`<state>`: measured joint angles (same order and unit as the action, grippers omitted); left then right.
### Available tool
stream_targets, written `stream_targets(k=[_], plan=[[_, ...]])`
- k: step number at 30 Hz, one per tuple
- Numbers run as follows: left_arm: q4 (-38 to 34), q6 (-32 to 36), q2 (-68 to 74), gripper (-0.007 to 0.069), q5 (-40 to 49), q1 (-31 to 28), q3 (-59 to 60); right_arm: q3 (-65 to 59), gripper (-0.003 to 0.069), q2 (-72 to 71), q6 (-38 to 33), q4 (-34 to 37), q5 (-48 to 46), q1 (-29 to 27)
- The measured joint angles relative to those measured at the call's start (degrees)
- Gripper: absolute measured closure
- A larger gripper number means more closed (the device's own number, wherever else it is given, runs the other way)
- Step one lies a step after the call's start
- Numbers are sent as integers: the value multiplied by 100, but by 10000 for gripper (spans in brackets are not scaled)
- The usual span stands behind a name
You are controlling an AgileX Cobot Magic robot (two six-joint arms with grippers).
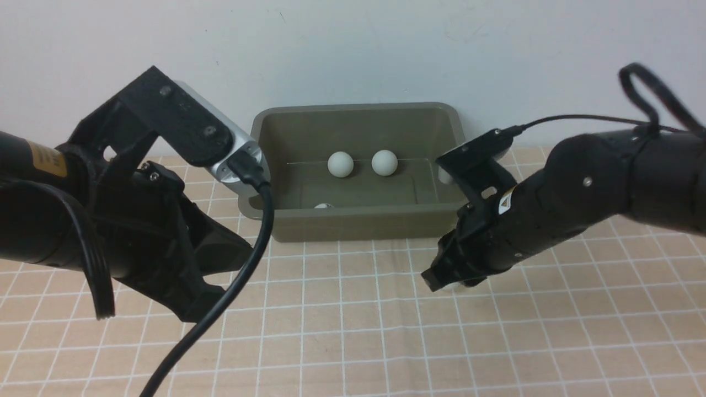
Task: Put the table tennis balls into the box on the light coffee tablecloth.
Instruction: 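Reach for and grasp a ping pong ball on the table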
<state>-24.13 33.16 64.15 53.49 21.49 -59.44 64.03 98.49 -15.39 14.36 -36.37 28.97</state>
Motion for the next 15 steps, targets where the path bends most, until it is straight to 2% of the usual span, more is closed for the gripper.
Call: stream_targets(k=[5, 7, 15], plan=[[0, 0, 0, 693, 18, 0, 0, 0, 262, 429, 210, -213, 366, 0], [0, 0, 0, 693, 37, 0, 0, 0, 218, 506, 243, -213, 434, 0], [0, 0, 0, 693, 193, 0, 0, 0, 184, 623, 491, -418, 761, 0]])
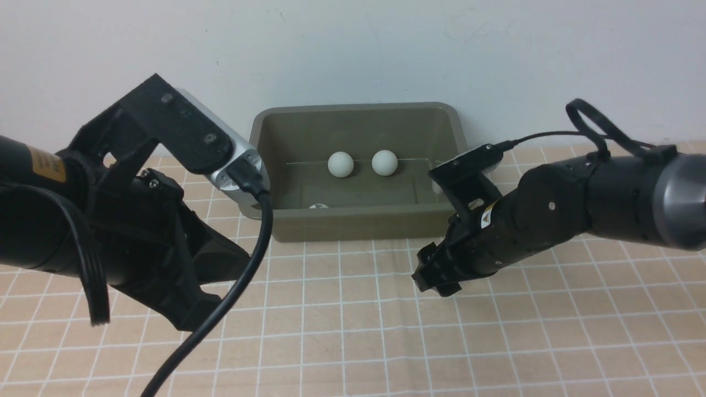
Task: Put the table tennis balls into the box on the light coffee tablecloth.
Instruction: 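Reach for and grasp a ping pong ball on the table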
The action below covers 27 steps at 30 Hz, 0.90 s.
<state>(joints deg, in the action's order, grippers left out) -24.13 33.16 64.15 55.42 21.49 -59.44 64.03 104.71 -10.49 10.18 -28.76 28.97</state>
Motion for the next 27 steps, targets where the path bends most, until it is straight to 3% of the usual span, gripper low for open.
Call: stream_targets(k=[12, 18, 27], plan=[[0, 0, 0, 693, 109, 0, 0, 0, 184, 593, 14, -403, 564, 0], [-5, 0, 0, 693, 109, 0, 0, 0, 188, 796, 20, -251, 885, -6], [-5, 0, 0, 693, 127, 0, 0, 0, 198, 230, 458, -357, 427, -6]])
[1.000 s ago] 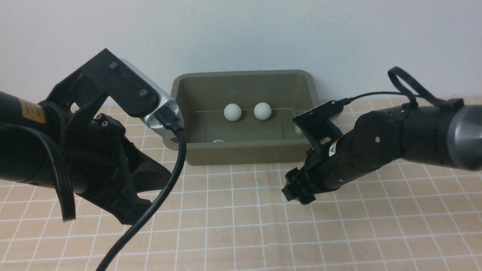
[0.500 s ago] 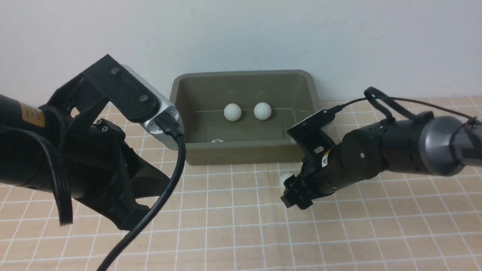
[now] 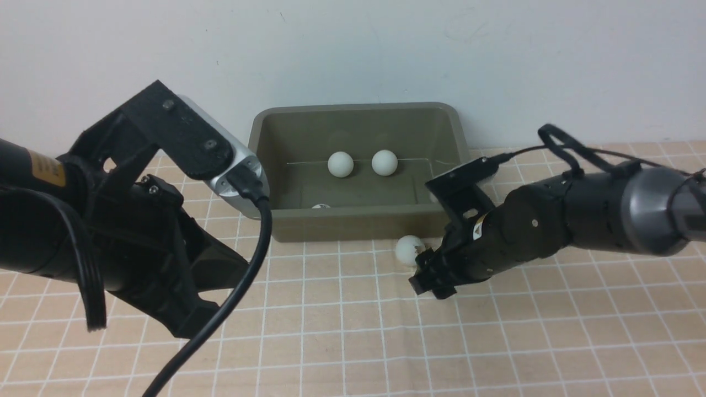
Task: Put the table tennis balls into the box on the light coffee tablecloth.
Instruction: 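Reach for and grasp a ping pong ball on the table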
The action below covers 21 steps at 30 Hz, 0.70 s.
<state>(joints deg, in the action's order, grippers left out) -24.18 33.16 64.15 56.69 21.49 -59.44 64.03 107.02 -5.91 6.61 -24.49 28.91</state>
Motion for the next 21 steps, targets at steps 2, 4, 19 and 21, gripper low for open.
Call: stream_targets(k=[2, 4, 19, 21], plan=[[0, -6, 12, 693, 0, 0, 0, 0, 205, -364, 35, -127, -150, 0], [0, -6, 68, 693, -5, 0, 0, 0, 212, -807, 55, -215, -315, 0], [5, -6, 282, 693, -180, 0, 0, -12, 217, -1324, 1085, -537, -313, -11], [10, -6, 282, 693, -180, 0, 0, -12, 218, -1256, 1514, -594, -197, -55]])
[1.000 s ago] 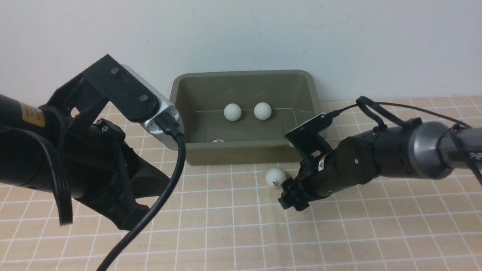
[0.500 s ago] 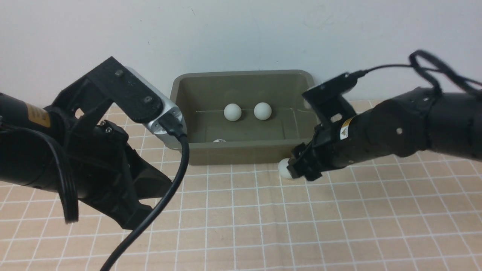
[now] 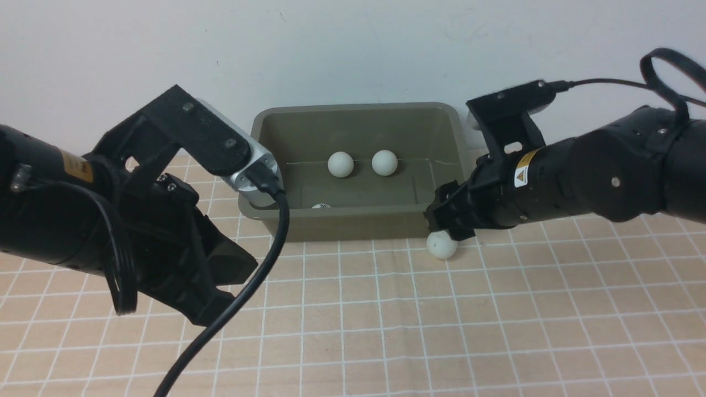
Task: Put the table tennis balls into the box on the light coffee tablecloth.
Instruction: 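Reach for and grasp a ping pong ball on the table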
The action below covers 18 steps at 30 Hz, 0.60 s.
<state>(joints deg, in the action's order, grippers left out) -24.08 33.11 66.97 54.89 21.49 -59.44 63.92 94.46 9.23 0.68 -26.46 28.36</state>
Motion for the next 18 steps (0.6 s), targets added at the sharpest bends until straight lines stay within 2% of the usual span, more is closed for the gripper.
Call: stream_targets(k=[6, 12, 18], plan=[[0, 0, 0, 693, 0, 0, 0, 0, 218, 491, 1035, -307, 217, -119], [0, 4, 0, 693, 0, 0, 0, -48, 218, 852, 1227, -830, 569, -119], [0, 4, 0, 693, 0, 0, 0, -651, 219, 859, 1341, -1202, 1343, -119]])
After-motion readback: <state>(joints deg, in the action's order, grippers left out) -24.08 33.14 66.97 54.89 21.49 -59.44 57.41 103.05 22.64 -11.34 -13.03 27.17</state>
